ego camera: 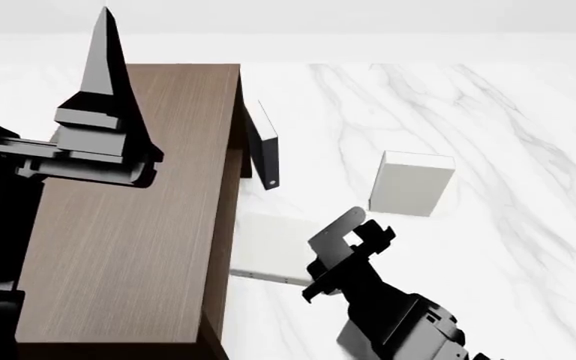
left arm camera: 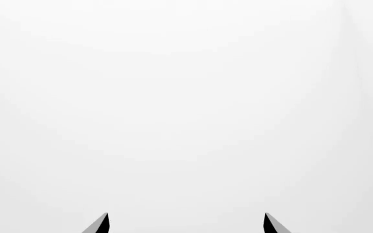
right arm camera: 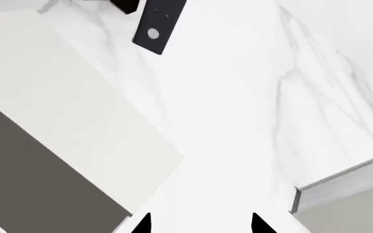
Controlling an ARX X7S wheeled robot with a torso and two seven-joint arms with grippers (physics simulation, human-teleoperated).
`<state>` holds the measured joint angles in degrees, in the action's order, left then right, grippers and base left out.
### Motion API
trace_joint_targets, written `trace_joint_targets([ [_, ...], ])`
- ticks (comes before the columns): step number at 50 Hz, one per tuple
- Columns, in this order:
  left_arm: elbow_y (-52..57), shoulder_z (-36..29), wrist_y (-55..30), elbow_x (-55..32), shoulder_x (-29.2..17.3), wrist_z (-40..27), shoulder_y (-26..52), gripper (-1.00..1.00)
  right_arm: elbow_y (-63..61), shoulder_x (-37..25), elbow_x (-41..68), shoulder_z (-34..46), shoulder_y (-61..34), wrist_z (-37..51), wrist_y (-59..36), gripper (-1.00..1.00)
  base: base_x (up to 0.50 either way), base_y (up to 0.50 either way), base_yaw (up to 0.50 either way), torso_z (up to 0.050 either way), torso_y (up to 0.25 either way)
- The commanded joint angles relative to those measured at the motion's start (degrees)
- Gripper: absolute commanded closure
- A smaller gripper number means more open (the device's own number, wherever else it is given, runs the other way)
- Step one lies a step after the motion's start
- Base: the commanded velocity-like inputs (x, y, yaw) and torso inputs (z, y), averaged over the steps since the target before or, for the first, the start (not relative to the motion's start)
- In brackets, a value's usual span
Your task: Pick up the book on the right and place it under the cabinet shelf.
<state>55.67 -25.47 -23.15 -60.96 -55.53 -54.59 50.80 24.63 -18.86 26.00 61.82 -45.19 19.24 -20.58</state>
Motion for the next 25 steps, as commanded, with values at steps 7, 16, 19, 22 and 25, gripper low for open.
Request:
trace_joint_targets([
  [7,-0.82,-1.14,-0.31,0.78,1.02,0.47,0.36,-1.00,1.96,2.83,4.44,2.30,0.44,-6.21,1.71,-1.00,0.00,0.00,0.00,0.000,-0.005],
  [16,-0.92,-1.58,-1.14,0.20,1.20,0.27,1.41,-1.00,2.53,3.76,3.98,3.08,0.31,-7.40,2.41,-1.00,0.00,0.00,0.00,-0.001,-0.004],
  [19,-1.08,-1.86,-1.39,0.27,1.50,0.31,1.72,-1.00,2.49,3.95,3.92,3.11,0.17,-7.53,2.61,-1.00,0.00,0.00,0.00,0.000,-0.003],
  [22,-1.20,-2.18,-1.61,0.49,1.82,0.38,1.92,-1.00,2.29,4.13,3.91,3.16,0.12,-7.72,2.84,-1.00,0.00,0.00,0.00,-0.003,-0.003],
  [25,-1.15,-2.30,-1.75,0.44,1.88,0.35,2.11,-1.00,2.05,4.29,3.80,3.33,0.07,-7.91,3.03,-1.00,0.00,0.00,0.00,0.000,0.000],
])
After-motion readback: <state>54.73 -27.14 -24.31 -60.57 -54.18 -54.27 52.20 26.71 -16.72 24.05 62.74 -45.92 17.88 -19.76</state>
